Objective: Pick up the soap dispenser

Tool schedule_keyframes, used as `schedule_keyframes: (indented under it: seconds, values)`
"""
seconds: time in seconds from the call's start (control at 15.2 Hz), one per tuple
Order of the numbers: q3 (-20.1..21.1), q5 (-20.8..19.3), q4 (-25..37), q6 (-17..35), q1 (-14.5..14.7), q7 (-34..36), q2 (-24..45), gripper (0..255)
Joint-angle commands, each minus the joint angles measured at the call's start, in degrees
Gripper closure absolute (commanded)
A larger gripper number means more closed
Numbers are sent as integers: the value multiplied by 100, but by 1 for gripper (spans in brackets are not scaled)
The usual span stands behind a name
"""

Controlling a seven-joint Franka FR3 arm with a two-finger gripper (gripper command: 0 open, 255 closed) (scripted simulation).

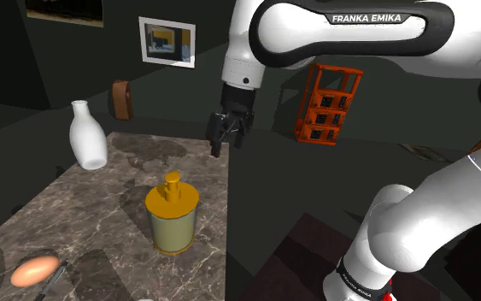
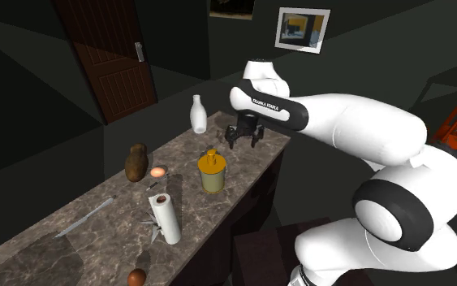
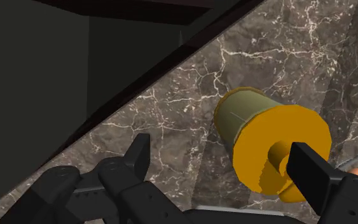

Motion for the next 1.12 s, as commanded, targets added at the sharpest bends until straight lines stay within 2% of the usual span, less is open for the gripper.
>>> schedule_keyframes:
  seconds: [0.0, 0.59, 1.06]
  values:
    - [161, 33, 187, 191, 43, 133, 363, 0]
    - [798, -153, 1305, 792, 277, 815, 2039, 0]
    - [820, -143, 847, 1321, 298, 751, 2117, 0]
